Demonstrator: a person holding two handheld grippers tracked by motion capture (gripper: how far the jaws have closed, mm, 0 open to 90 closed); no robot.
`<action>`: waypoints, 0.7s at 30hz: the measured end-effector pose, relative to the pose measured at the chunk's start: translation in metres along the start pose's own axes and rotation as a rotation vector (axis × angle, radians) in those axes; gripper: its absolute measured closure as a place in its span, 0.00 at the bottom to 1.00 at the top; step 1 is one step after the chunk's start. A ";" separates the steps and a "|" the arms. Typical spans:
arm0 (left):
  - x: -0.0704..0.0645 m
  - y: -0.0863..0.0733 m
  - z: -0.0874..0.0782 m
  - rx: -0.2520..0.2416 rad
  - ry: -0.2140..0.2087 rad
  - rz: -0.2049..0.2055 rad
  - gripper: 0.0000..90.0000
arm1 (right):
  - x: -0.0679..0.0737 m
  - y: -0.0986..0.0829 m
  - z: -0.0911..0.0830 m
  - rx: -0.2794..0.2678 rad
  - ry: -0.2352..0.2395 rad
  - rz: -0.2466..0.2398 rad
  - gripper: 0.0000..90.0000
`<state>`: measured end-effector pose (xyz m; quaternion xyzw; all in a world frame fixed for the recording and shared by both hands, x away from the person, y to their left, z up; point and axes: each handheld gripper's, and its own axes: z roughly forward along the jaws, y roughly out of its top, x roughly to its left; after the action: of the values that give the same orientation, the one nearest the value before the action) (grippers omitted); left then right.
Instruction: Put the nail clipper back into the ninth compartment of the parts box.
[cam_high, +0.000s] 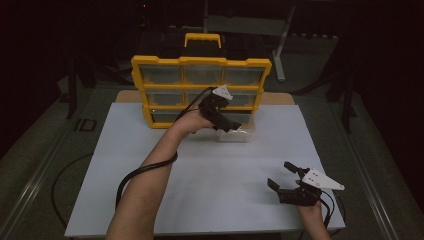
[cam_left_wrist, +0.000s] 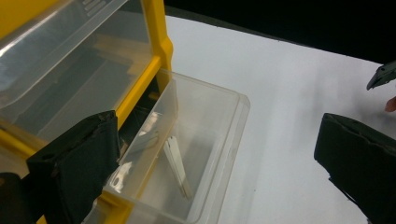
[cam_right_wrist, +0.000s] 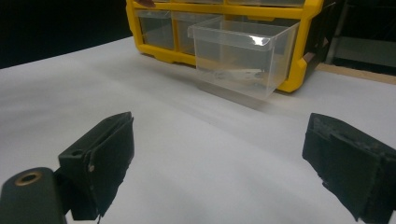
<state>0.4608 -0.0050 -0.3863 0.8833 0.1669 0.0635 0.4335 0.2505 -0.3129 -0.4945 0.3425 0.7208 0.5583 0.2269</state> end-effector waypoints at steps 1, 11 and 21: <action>0.000 0.000 -0.001 -0.002 0.000 -0.002 0.01 | 0.000 0.000 0.000 0.001 0.002 0.000 0.10; 0.000 -0.004 -0.013 -0.021 -0.002 -0.037 0.00 | 0.001 0.000 0.003 0.008 0.012 -0.002 0.10; -0.005 -0.011 -0.018 -0.015 0.001 -0.014 0.00 | 0.001 0.000 0.002 0.008 0.010 -0.007 0.10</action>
<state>0.4492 0.0133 -0.3835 0.8787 0.1729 0.0622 0.4407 0.2517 -0.3111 -0.4952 0.3384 0.7253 0.5561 0.2238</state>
